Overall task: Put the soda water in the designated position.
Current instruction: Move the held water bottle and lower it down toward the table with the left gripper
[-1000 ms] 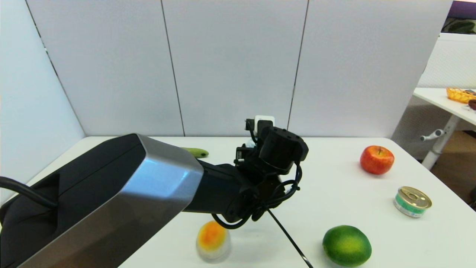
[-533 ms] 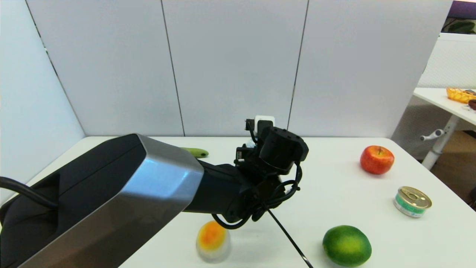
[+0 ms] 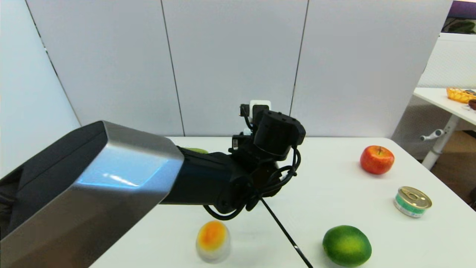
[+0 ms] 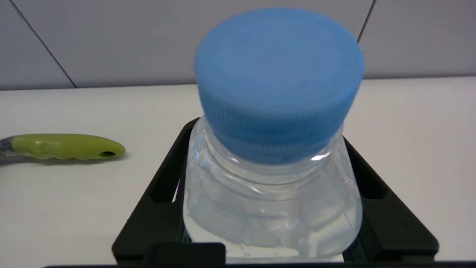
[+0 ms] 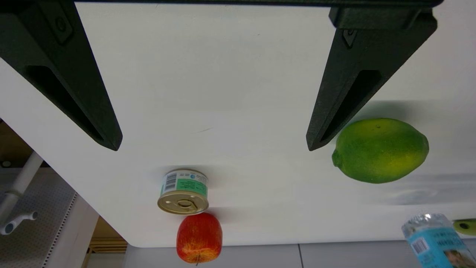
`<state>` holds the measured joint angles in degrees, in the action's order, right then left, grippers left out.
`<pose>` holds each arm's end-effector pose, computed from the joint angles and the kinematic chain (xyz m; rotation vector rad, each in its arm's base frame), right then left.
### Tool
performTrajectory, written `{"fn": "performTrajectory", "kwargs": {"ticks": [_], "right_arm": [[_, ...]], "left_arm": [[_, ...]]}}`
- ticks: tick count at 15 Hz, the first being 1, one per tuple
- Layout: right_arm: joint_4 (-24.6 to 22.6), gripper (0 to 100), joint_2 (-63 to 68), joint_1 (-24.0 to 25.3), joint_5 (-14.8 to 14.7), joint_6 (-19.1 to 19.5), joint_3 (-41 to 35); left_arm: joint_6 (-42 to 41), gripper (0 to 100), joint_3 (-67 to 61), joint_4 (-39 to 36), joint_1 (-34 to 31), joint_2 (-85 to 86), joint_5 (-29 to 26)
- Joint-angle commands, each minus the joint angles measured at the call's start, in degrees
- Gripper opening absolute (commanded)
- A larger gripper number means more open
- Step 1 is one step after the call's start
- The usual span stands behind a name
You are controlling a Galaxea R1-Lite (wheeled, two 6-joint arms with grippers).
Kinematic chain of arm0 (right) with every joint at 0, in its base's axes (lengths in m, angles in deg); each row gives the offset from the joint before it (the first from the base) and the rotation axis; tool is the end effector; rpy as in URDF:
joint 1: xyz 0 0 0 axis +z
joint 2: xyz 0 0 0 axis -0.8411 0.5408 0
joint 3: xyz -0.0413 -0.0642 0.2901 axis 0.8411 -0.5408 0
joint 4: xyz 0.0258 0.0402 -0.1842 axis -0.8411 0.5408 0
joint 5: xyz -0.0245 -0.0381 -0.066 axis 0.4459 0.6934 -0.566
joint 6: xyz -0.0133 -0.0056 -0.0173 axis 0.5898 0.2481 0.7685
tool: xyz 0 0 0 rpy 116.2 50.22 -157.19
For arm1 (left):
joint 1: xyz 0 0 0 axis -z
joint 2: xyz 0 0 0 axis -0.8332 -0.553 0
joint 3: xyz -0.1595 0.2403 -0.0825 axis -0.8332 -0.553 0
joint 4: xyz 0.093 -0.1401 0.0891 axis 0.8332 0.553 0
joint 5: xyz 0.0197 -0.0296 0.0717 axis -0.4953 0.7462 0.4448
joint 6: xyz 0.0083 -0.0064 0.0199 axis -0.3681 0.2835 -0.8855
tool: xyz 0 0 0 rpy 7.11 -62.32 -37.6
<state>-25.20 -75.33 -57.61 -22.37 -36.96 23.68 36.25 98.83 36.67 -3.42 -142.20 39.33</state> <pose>-0.0230 -0.0002 0.0752 0.0167 0.0044 -0.0262 0.2853 -0.3509 0.1643 0.0069 0.1906 -0.0673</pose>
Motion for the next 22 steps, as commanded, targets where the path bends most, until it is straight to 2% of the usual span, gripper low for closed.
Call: {"fn": "performTrajectory", "kwargs": {"ticks": [1,14,22], "right_arm": [[0.0,100,0.0,0.0,0.0,0.0,0.0],[0.0,100,0.0,0.0,0.0,0.0,0.0],[0.0,100,0.0,0.0,0.0,0.0,0.0]], "left_arm": [[-0.9,0,0.0,-0.2,-1.2,3.0,0.3],[-6.7,0,4.4,0.0,-17.9,2.1,-0.8],[-11.6,0,2.1,0.1,-26.6,8.5,-1.0]]}}
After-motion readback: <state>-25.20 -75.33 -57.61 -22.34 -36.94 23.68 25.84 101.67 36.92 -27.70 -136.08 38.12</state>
